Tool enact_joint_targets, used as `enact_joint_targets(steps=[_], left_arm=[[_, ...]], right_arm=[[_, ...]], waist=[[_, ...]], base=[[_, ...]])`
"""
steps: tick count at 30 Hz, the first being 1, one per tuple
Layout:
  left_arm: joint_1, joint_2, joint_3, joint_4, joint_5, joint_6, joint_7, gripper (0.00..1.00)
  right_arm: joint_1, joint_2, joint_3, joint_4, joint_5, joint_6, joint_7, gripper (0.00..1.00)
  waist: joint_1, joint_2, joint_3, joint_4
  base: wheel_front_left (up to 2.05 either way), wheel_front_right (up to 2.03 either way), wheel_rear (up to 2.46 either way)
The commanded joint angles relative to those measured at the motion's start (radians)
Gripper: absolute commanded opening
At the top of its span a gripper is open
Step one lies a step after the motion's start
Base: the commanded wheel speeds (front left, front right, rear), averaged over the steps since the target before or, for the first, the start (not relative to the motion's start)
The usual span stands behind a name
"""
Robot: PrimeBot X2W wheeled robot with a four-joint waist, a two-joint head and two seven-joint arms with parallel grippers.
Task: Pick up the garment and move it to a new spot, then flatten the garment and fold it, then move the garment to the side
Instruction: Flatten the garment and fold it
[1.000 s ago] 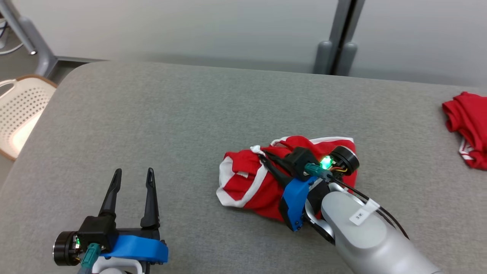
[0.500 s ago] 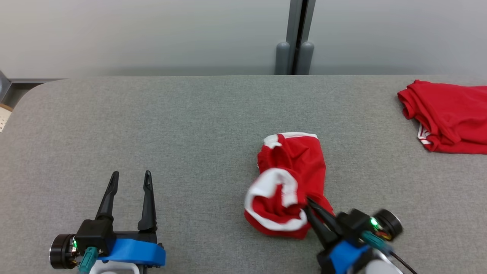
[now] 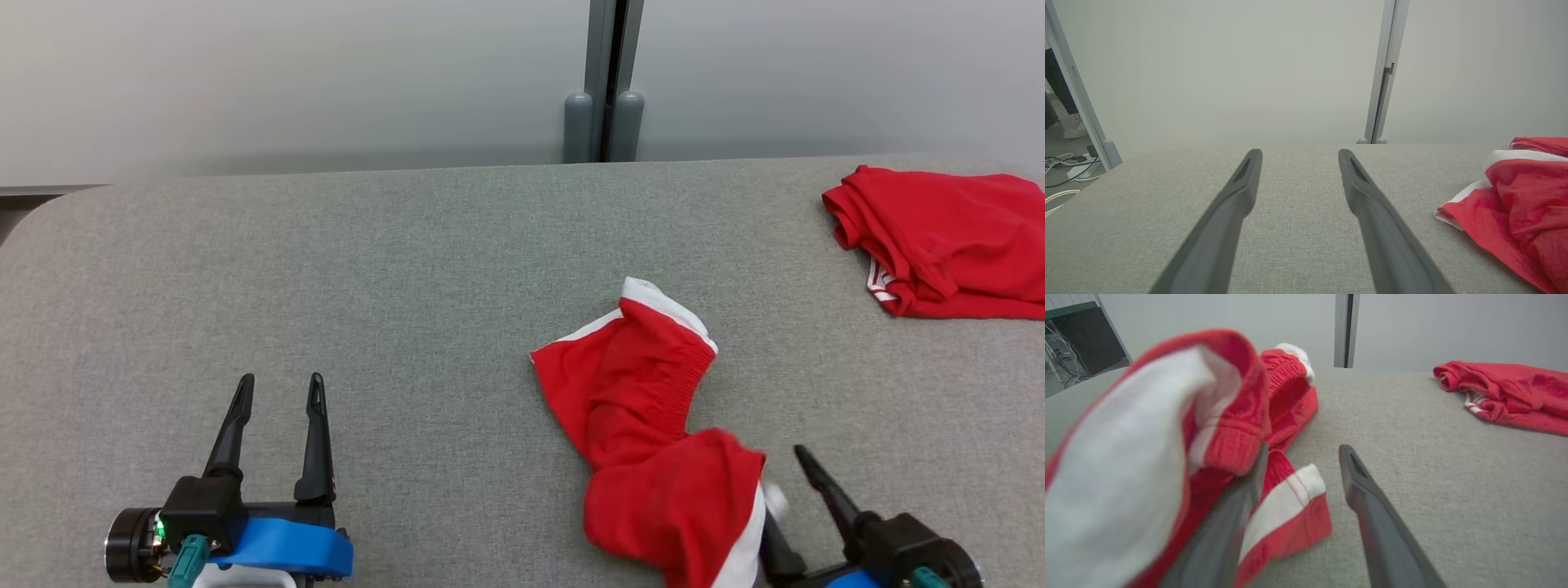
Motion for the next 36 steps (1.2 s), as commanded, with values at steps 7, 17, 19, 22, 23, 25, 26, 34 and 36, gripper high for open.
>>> enact_joint_targets(steps=[7, 17, 19, 22, 23, 25, 26, 34, 36], left_arm=[[-0.001, 0.001, 0.005, -0.002, 0.009, -0.005, -0.004, 1.0], [-0.004, 0.0, 0.002, -0.001, 0.008, -0.005, -0.004, 1.0], [-0.006, 0.001, 0.002, -0.002, 0.007, -0.004, -0.004, 1.0], [-0.011, 0.001, 0.0, 0.0, 0.006, -0.006, -0.004, 1.0], [-0.013, 0.0, -0.002, 0.0, 0.006, -0.006, -0.004, 1.0], [-0.018, 0.001, -0.005, 0.0, 0.007, -0.007, -0.004, 1.0], [-0.02, 0.001, -0.006, 0.001, 0.007, -0.007, -0.004, 1.0], [-0.029, 0.0, -0.015, 0.003, 0.009, -0.008, -0.004, 1.0], [-0.028, 0.0, -0.017, 0.005, 0.007, -0.009, -0.004, 1.0]], right_arm=[[0.034, 0.022, -0.143, -0.11, -0.017, 0.0, -0.003, 1.0], [-0.036, 0.003, -0.141, -0.13, -0.013, 0.0, -0.003, 1.0], [-0.066, -0.004, -0.128, -0.113, -0.009, 0.0, 0.002, 1.0], [-0.124, -0.019, -0.106, -0.072, -0.006, 0.0, 0.018, 1.0], [-0.147, -0.021, -0.1, -0.059, -0.001, 0.0, 0.019, 1.0], [-0.193, -0.035, -0.083, -0.016, 0.001, 0.0, 0.035, 1.0], [-0.216, -0.038, -0.072, 0.0, 0.006, 0.0, 0.033, 1.0], [-0.353, -0.076, -0.011, 0.206, 0.042, 0.0, 0.078, 1.0], [-0.373, -0.082, 0.004, 0.265, 0.063, 0.0, 0.082, 1.0]], waist=[[0.0, 0.0, -0.004, -0.006], [0.0, 0.0, -0.003, 0.01], [0.0, 0.0, 0.0, 0.013], [0.0, 0.0, 0.005, 0.019], [0.0, 0.0, 0.007, 0.021], [0.0, 0.0, 0.012, 0.027], [0.0, 0.0, 0.014, 0.031], [0.0, 0.0, 0.025, 0.065], [0.0, 0.0, 0.026, 0.073]], base=[[0.0, 0.0, 0.0], [0.0, 0.0, 0.0], [0.0, 0.0, 0.0], [0.0, 0.0, 0.0], [0.0, 0.0, 0.0], [0.0, 0.0, 0.0], [0.0, 0.0, 0.0], [0.0, 0.0, 0.0], [0.0, 0.0, 0.0]])
